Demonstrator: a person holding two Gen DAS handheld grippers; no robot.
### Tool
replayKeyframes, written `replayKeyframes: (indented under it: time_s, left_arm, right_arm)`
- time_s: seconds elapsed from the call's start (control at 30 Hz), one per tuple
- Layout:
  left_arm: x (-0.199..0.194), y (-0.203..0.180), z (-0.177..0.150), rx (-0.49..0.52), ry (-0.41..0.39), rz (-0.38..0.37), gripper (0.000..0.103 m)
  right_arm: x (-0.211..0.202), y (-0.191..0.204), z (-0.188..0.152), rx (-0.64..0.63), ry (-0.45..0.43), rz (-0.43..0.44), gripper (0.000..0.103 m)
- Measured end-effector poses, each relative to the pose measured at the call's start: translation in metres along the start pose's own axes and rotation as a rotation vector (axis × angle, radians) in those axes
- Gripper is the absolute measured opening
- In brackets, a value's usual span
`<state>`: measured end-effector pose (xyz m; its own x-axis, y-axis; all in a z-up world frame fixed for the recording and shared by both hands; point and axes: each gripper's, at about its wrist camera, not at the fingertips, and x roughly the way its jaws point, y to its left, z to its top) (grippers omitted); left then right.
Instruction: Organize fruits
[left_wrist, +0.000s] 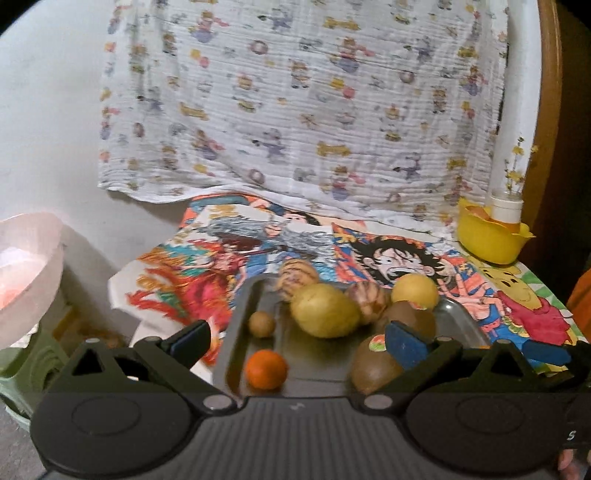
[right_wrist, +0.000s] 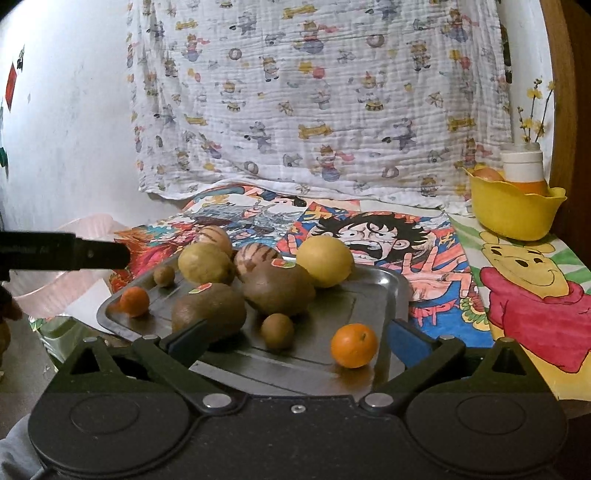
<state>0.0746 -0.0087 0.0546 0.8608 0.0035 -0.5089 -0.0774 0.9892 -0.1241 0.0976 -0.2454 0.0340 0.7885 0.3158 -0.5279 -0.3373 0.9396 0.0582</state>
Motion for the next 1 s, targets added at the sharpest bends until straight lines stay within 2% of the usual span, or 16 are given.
replayKeyframes:
  time_s: [0.2, 0.53, 1.0]
  left_arm:
    - [-0.011, 0.008, -0.015, -0.004, -0.014, 0.034, 0.102]
    - [-0.023, 0.014, -0.032, -0.011, -0.024, 0.045, 0.102]
    - [-0.022, 0.019, -0.055, -0.025, -0.017, 0.0, 0.102]
  right_arm:
    - [-0.007, 0.011, -0.004, 0.007, -0.001, -0.009, 0.102]
    - [-0.011, 0.023, -0.01, -0.027, 0.004, -0.011, 0.102]
    - [-0.026, 0.028, -0.024, 0.061, -0.034, -0.043, 0.102]
